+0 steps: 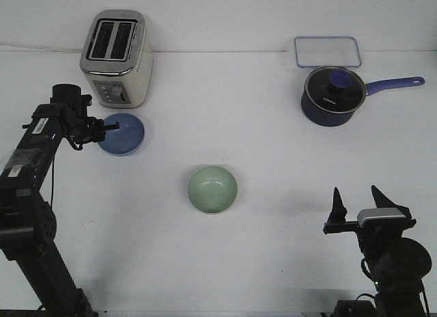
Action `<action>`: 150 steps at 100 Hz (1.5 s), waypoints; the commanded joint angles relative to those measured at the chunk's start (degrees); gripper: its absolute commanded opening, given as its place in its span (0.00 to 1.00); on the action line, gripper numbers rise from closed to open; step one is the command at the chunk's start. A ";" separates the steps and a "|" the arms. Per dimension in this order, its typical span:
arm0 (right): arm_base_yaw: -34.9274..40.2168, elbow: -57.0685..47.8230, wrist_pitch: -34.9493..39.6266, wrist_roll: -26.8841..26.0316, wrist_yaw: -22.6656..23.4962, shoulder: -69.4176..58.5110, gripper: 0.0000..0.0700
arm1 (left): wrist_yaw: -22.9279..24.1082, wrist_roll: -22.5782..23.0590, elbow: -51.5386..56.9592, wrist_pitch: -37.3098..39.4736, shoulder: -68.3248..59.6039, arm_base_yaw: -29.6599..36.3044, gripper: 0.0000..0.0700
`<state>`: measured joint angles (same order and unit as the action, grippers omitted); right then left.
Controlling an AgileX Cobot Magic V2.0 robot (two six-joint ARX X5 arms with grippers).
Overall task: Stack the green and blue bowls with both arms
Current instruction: 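Carry the blue bowl with the left gripper over the green bowl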
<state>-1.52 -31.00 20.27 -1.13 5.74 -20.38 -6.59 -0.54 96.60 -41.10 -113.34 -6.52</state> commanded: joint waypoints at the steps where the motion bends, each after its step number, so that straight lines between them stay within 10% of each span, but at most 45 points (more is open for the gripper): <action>1: 0.04 -0.09 -0.72 -0.11 -0.20 0.09 0.82 | -1.88 0.72 1.49 -0.37 1.25 -0.22 0.01; 36: 0.04 -0.09 -0.77 -0.11 -0.20 0.09 0.82 | -12.15 -0.39 1.49 -7.08 14.67 1.05 0.01; 150: 0.04 -0.09 -0.55 -0.13 -0.20 0.09 0.82 | -10.80 0.35 1.38 -12.90 9.20 33.46 0.01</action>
<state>-1.52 -31.00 20.27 -1.13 5.74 -20.38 -17.26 -0.73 97.01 -54.06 -102.78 26.35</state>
